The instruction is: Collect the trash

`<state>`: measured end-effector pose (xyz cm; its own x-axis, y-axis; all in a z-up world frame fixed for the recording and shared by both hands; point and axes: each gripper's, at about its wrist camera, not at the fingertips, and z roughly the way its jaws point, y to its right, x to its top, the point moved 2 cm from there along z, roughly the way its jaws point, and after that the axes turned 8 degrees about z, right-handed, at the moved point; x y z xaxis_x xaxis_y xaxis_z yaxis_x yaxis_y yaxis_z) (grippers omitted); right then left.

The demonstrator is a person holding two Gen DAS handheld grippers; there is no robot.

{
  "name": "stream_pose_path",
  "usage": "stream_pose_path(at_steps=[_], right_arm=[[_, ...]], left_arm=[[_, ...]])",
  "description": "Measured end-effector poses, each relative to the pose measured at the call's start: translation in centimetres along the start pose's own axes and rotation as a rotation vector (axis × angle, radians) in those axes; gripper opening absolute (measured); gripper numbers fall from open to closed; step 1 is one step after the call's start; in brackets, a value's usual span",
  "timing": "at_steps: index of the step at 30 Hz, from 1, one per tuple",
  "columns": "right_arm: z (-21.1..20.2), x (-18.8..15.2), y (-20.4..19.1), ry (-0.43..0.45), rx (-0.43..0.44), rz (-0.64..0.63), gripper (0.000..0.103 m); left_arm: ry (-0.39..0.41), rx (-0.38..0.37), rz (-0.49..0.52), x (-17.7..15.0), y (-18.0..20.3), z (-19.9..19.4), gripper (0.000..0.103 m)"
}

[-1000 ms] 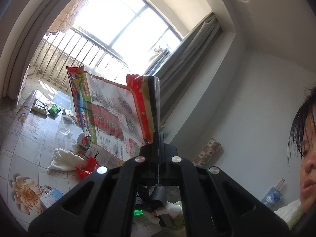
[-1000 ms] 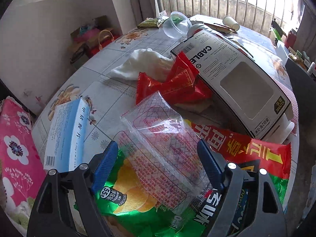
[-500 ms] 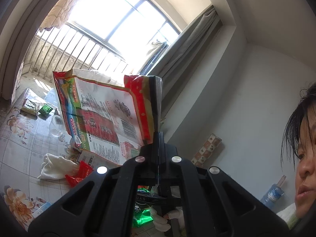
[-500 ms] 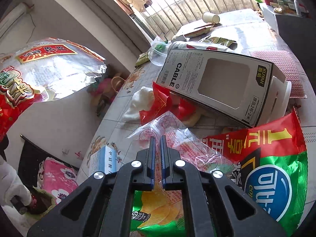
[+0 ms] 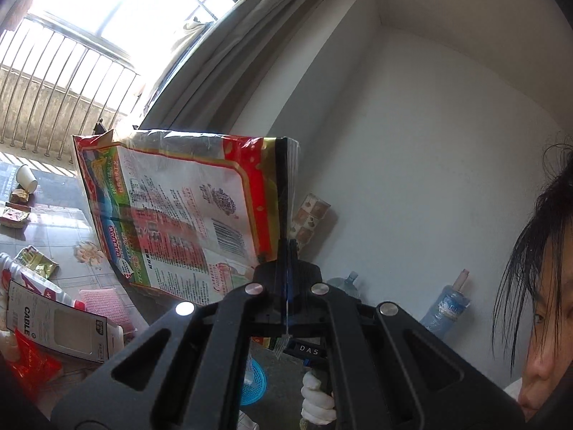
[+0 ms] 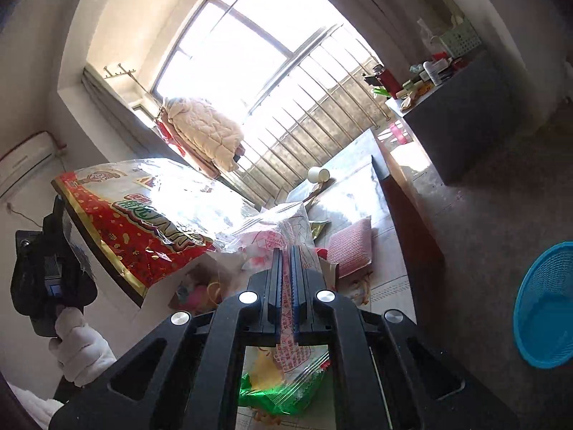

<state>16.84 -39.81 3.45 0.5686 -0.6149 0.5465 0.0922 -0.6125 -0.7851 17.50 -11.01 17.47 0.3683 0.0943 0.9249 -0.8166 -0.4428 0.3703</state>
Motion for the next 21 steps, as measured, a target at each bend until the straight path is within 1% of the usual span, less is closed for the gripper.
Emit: stream_pose_path(at_steps=[4, 6, 8, 11, 14, 17, 19, 20, 21], right_arm=[[-5.5, 2.1, 6.1, 0.113, -0.139, 0.085, 0.004], [-7.8, 2.7, 8.8, 0.152, -0.198, 0.126, 0.004], [-9.8, 3.5, 11.7, 0.184, -0.261, 0.164, 0.004], [-11.4, 4.1, 15.7, 0.217, -0.343, 0.216, 0.004], [-11.4, 4.1, 20.2, 0.212, -0.384, 0.293, 0.004], [-9.7, 3.6, 24.5, 0.177, -0.41, 0.363, 0.004], [-8.6, 3.0, 27.3, 0.154, -0.433, 0.41, 0.004], [-8.0, 2.7, 28.8, 0.138, -0.431, 0.435, 0.004], [-7.5, 2.3, 30.1, 0.125, -0.437, 0.459, 0.004]], left_arm=[[-0.129, -0.125, -0.024, -1.1, 0.6, 8.6, 0.0], [-0.205, -0.179, -0.059, -2.3, 0.7, 13.0, 0.0], [-0.298, -0.217, -0.1, -4.1, 0.5, 17.7, 0.0], [-0.457, -0.243, -0.179, -7.9, -0.6, 24.3, 0.0], [-0.625, -0.219, -0.249, -12.7, -2.1, 30.3, 0.0], [-0.794, -0.14, -0.276, -18.0, -3.8, 35.5, 0.0], [-0.885, -0.082, -0.288, -21.6, -5.1, 37.9, 0.0], [-0.938, -0.056, -0.289, -23.3, -5.9, 39.3, 0.0], [-0.983, -0.012, -0.286, -24.8, -6.6, 40.2, 0.0]])
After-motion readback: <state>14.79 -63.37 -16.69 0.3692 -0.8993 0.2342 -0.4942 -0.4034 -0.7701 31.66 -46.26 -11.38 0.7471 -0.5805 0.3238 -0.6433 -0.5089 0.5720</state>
